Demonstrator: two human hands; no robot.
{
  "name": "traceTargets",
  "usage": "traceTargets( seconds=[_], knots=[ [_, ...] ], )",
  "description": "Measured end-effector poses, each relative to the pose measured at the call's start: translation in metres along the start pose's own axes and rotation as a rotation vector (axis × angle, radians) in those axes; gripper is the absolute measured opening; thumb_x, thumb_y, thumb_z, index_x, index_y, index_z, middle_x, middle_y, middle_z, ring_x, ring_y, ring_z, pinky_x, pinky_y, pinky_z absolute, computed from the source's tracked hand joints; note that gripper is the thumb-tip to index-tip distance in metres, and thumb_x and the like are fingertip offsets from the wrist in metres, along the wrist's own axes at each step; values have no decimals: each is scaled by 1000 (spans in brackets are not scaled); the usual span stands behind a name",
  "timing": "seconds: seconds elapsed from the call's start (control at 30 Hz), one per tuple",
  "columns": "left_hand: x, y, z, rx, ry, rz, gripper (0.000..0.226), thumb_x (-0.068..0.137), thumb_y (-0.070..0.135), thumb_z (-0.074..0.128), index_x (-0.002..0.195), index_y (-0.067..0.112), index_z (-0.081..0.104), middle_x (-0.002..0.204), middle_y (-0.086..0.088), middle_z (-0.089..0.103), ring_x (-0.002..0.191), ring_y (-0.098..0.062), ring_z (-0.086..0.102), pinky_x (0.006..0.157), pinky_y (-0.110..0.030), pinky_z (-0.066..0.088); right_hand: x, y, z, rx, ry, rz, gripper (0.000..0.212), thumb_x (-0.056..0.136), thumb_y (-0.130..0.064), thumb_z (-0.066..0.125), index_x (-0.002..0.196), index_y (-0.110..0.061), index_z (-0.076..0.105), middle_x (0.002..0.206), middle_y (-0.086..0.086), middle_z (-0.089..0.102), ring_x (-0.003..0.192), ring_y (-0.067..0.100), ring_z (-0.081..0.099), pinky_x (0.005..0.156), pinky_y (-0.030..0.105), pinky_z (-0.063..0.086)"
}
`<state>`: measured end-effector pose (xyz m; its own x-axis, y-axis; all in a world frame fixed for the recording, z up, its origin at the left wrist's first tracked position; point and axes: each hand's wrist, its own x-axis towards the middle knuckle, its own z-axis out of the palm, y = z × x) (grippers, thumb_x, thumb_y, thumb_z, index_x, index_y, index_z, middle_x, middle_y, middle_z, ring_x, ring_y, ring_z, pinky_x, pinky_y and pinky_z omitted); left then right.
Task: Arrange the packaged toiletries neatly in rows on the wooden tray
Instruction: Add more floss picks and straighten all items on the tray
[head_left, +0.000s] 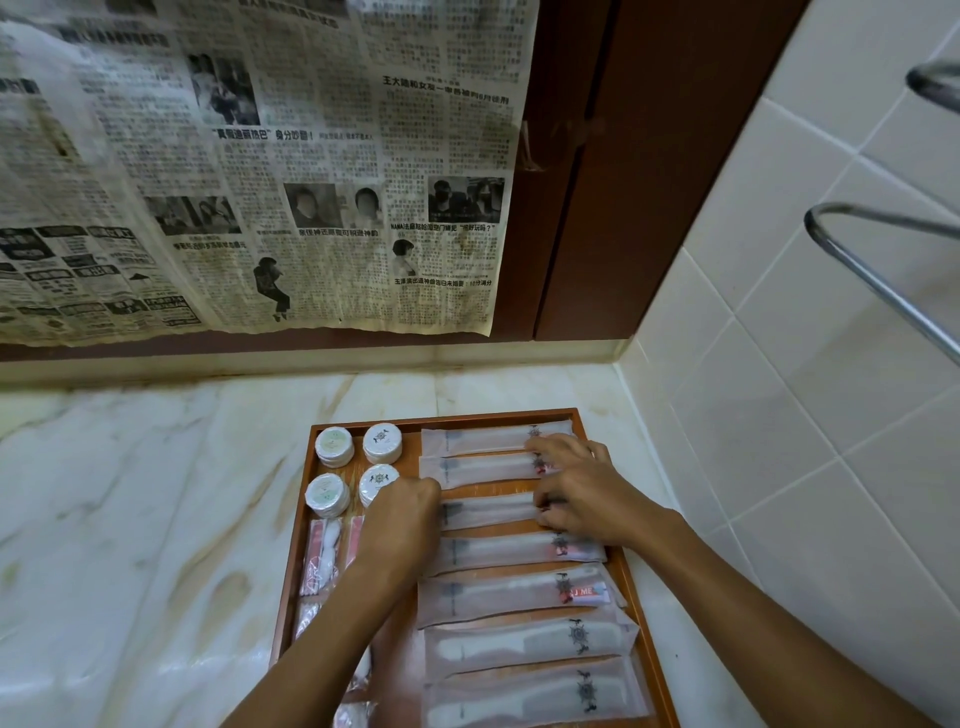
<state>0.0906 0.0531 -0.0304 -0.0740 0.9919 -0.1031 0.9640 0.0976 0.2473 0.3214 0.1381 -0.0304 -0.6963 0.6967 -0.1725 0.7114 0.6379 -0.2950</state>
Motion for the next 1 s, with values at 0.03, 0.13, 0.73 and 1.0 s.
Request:
traceTargets(
  seconds=[0.03, 0.13, 0.73, 1.0],
  knots=[
    [0, 0, 0, -2, 4, 3, 14, 97, 16, 50, 95, 14, 63, 98, -6, 66, 85, -16, 62, 62, -20, 37, -2, 1, -1, 21, 16, 13, 21, 89, -40, 63, 102, -29, 75, 158, -8, 22, 145, 15, 9, 115, 42, 10],
    [-1, 0, 0, -10, 8, 0, 14, 97, 17, 50, 95, 14, 63, 98, -6, 66, 85, -17, 62, 62, -20, 37, -9, 5, -2, 75, 81, 80, 20, 92, -39, 60, 102, -32, 75, 157, -9, 24, 144, 15, 11, 115, 43, 9],
    [3, 4, 1, -34, 11, -93, 16, 94, 18, 50, 92, 11, 64, 93, -9, 67, 82, -23, 63, 72, -35, 54, -15, 16, 4, 65, 56, 117, 23, 93, -44, 56, 109, -37, 72, 159, -10, 20, 145, 14, 8, 115, 44, 5],
    [-5, 4, -4, 11, 93, -49, 14, 92, 19, 46, 83, 15, 57, 84, -5, 66, 73, -22, 60, 54, -30, 42, -17, 23, 12, 146, 174, 120, 21, 91, -41, 61, 107, -35, 73, 155, -9, 31, 143, 13, 18, 115, 42, 8]
  ],
)
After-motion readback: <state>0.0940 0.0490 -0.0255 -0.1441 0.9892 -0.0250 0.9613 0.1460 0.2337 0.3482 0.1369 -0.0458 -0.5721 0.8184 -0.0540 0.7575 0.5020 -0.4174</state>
